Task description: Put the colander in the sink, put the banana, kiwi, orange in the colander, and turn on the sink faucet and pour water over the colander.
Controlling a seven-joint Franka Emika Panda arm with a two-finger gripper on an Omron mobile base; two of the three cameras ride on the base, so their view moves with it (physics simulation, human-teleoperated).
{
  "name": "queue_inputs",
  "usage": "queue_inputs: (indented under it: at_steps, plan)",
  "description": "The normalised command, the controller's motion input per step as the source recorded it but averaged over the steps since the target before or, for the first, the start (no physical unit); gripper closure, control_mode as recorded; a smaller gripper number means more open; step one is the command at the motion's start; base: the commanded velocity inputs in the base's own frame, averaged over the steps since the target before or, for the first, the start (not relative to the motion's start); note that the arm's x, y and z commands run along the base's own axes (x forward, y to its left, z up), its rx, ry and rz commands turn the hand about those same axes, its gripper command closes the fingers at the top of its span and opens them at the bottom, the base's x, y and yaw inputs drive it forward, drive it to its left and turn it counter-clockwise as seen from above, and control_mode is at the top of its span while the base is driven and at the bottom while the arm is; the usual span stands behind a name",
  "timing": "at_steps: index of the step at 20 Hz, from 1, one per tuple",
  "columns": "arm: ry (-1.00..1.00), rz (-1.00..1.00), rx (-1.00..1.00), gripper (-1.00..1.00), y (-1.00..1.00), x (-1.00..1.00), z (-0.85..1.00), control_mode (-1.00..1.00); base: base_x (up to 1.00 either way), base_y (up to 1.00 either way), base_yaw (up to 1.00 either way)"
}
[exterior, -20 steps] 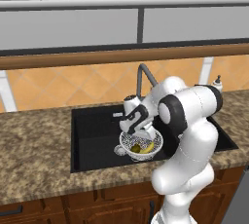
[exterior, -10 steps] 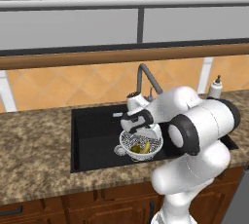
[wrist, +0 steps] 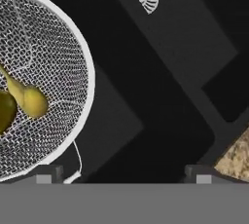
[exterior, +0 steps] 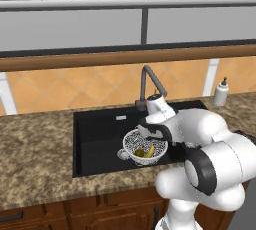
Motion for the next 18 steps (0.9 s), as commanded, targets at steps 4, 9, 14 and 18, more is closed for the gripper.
queue_inputs:
  at_steps: [4, 9, 14, 18]
  plan:
    - [0.0, 0.05, 0.0, -1.0, -0.63, -0.16, 0.31, -1.0, 0.0, 0.0, 0.0]
    - [0.0, 0.07, 0.0, -1.0, -0.71, -0.04, 0.16, -1.0, 0.0, 0.0, 0.0]
    - [0.0, 0.09, 0.0, -1.0, -0.75, 0.0, 0.16, -1.0, 0.0, 0.0, 0.0]
    - [0.0, 0.11, 0.0, -1.0, -0.8, -0.05, 0.04, -1.0, 0.0, 0.0, 0.0]
